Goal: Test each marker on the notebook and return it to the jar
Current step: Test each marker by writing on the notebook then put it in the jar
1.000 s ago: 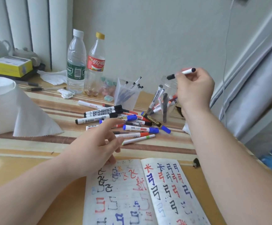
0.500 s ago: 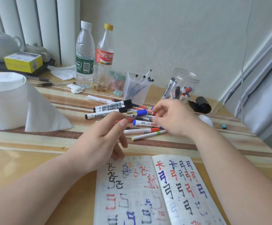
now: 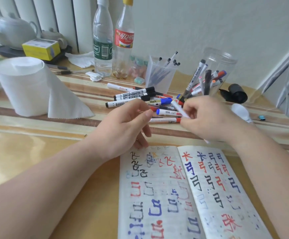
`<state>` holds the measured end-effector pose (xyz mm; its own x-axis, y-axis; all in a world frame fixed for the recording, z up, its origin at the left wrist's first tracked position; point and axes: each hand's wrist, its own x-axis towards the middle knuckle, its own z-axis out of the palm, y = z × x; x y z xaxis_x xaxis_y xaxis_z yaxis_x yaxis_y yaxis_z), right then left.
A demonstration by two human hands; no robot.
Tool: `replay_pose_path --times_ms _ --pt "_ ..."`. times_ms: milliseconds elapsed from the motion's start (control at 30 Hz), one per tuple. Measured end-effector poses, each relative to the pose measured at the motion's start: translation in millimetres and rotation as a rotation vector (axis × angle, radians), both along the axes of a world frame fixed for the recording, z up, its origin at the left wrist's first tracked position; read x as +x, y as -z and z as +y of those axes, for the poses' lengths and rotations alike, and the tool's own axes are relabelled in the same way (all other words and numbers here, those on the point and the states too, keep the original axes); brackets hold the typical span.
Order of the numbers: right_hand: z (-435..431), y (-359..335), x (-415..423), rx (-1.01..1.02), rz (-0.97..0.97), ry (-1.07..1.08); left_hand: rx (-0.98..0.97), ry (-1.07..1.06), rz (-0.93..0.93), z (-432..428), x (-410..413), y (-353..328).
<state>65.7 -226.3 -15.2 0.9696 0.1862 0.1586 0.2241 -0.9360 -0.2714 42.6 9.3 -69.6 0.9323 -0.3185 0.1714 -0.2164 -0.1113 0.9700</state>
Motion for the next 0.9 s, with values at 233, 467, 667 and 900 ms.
replay_pose_path --times_ms 233,467,667,900 --pt "21 16 -26 1.426 0.443 -0.037 0.117 0.071 -0.070 -3 -6 -1" --pt "29 43 -33 1.581 0.378 -0.048 0.143 0.023 -0.127 -6 -3 7" --pt "25 48 -38 1.553 0.467 -0.154 0.065 -0.051 -0.128 -11 -4 9" --pt "28 46 -41 1.528 0.448 -0.205 0.183 0.063 -0.188 -12 -6 9"
